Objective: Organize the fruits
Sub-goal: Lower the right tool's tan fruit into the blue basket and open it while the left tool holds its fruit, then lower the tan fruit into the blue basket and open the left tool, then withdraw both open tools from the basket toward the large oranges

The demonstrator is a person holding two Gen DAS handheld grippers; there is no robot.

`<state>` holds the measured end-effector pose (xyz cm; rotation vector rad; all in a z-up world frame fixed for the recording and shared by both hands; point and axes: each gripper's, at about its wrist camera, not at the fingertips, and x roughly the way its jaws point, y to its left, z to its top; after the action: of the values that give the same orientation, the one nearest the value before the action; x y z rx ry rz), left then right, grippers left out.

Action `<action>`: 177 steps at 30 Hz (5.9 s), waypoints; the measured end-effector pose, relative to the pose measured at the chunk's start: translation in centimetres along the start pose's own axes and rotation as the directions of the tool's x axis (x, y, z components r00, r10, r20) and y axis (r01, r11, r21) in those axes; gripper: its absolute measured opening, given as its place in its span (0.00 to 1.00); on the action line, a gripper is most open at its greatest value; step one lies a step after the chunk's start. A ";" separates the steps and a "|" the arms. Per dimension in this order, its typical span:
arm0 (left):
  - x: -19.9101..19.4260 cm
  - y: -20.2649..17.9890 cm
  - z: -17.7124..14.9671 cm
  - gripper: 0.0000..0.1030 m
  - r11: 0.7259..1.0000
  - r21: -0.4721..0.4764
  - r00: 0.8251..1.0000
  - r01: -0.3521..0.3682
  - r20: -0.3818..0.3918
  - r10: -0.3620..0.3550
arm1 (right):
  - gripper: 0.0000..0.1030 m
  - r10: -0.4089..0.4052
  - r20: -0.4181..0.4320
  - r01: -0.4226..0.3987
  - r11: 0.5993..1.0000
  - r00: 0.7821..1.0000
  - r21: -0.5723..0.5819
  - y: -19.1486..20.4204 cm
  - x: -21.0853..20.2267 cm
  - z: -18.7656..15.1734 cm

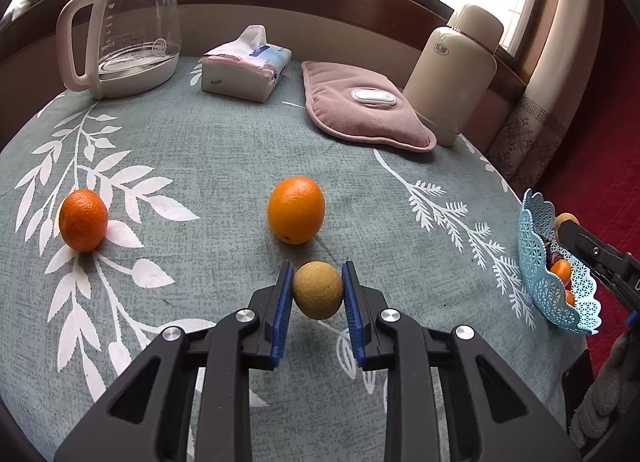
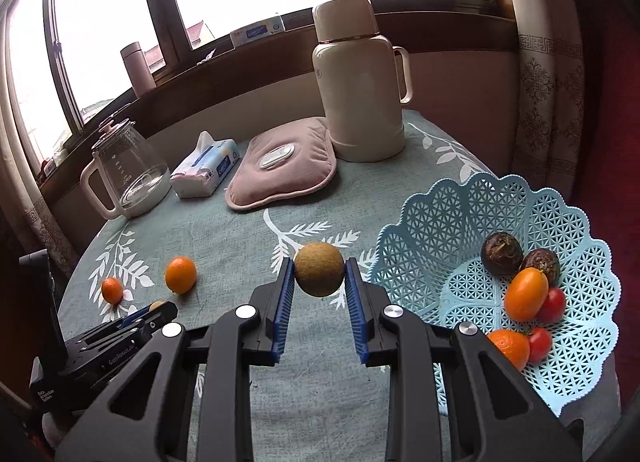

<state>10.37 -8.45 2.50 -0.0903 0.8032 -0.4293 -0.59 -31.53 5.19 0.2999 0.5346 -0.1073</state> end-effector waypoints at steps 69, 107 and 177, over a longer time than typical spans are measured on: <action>-2.1 -14.5 -1.1 0.24 0.956 0.222 0.981 0.194 -0.016 -0.195 | 0.51 -0.154 0.096 0.126 0.960 0.983 0.250 -13.1 -6.7 -1.4; -0.9 -17.6 -1.2 0.57 0.947 0.198 0.968 0.252 -0.054 -0.246 | 0.58 -0.135 0.112 0.098 0.953 0.985 0.285 -13.7 -7.6 -1.2; -2.7 -6.9 -2.0 0.80 0.997 0.052 0.998 -0.054 0.035 0.052 | 0.80 0.023 0.049 -0.024 1.000 0.999 0.017 -3.2 -5.2 -4.5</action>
<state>4.99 -13.50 4.61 -0.0268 0.7594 -0.3981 -7.76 -33.09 3.40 0.3203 0.4814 -0.0964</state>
